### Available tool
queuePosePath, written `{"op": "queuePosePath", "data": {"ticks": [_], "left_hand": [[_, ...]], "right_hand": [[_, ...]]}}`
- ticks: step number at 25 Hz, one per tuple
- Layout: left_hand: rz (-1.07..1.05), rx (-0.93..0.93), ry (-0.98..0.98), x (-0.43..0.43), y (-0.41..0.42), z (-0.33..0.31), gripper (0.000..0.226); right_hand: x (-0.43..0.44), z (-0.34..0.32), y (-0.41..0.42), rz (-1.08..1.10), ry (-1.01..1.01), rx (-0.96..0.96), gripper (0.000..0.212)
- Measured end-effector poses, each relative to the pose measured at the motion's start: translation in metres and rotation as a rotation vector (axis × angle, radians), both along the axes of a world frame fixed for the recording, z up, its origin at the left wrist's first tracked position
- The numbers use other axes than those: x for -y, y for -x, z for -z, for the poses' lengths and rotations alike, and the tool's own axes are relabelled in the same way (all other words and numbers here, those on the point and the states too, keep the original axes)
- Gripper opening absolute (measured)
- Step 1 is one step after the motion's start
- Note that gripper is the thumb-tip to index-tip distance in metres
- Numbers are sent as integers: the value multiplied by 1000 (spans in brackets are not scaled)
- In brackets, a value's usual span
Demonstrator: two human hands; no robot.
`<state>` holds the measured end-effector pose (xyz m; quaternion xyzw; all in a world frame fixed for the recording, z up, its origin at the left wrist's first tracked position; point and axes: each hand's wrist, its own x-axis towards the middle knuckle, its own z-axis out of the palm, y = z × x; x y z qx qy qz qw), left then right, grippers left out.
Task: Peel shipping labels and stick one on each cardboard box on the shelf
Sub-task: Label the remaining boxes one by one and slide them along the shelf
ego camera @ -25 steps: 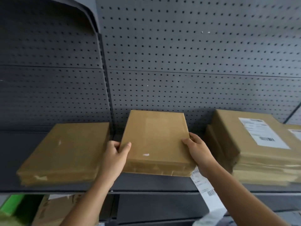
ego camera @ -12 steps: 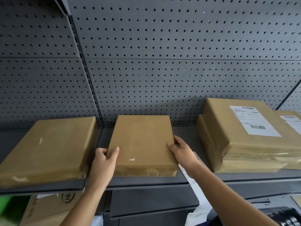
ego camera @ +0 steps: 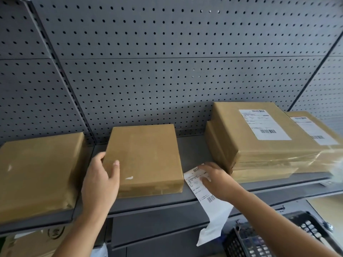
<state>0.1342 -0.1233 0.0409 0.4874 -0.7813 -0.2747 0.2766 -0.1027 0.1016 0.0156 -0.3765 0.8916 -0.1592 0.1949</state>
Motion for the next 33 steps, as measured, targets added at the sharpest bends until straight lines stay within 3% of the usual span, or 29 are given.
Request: {"op": "queuePosePath", "data": {"ticks": [3,7,13,15,18,22,29,33], "left_hand": [[184,25,185,-17,21,-3,49],[426,-17,190,-51,47,2,44],[529,-51,193,-83,65,5,40],[538,-47,210,-86,68,4,39],[541,-44,204,-89,71,0,39],[538,-83,136,-90,74,-6,39],[570,-170,-181,-91,93,-19,52],[576,-231,-368,-85,107,-26,43]], "right_hand": [[-7,13,-6,-27,-169,-5,65],[4,13,-9,5,-248,-111,80],[13,6,-16,123,-311,-133,104],[12,6,-19,155,-228,-116,94],[9,1,-21,182,21,-183,59],[9,-27,-18,205,226,-221,37],[17,-89,-9,221,528,-203,43],[25,-113,-5,243,619,-196,46]]}}
